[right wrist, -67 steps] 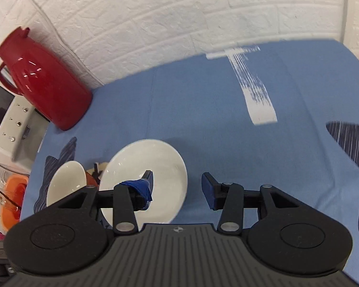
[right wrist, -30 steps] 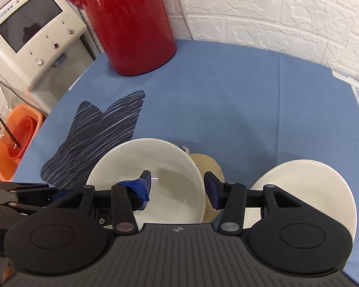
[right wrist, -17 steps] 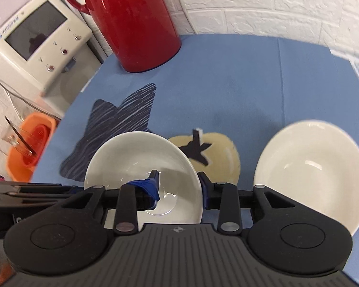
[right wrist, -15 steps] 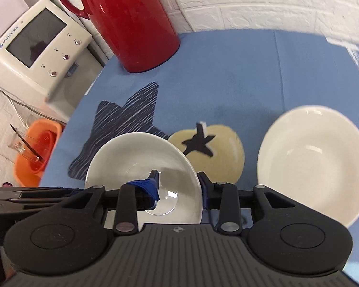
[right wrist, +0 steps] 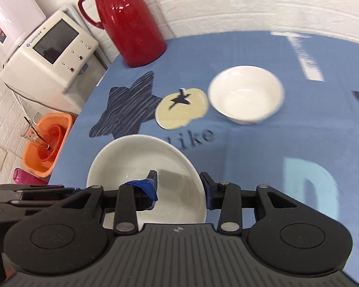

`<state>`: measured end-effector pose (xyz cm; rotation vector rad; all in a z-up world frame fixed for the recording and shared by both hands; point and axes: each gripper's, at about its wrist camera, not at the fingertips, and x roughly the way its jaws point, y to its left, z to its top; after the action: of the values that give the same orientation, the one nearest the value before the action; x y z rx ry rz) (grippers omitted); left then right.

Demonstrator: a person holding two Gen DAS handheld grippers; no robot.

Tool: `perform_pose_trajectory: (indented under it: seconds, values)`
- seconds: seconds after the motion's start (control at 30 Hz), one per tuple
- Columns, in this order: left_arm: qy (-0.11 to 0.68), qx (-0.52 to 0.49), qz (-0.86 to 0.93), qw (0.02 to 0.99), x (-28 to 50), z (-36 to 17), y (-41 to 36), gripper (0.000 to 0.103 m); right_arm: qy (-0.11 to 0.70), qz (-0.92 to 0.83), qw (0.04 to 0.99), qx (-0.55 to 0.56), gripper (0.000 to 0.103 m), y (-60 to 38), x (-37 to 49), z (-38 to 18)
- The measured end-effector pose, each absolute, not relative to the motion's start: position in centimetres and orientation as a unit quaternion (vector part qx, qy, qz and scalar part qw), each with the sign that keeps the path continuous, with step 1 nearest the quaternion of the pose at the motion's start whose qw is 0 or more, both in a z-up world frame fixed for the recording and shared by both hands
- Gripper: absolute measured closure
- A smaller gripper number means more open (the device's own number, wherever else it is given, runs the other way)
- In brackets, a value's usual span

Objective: Organize plates and bowls
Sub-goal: 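Lift the red bowl with both tools, lower it into the large white bowl, open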

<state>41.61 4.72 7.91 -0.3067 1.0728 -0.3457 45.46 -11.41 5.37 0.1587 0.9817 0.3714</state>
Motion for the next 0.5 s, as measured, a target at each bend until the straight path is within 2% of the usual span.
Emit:
perform_pose_trajectory:
  seconds: [0.33, 0.5]
  values:
    - [0.558, -0.121, -0.221, 0.791, 30.4, 4.7, -3.0, 0.096, 0.462, 0.108, 0.875, 0.096, 0.077, -19.1, 30.3, 5.4]
    - [0.585, -0.107, -0.21, 0.776, 28.4, 2.3, -4.0, 0.096, 0.471, 0.095, 0.871, 0.098, 0.076, -20.2, 26.8, 3.6]
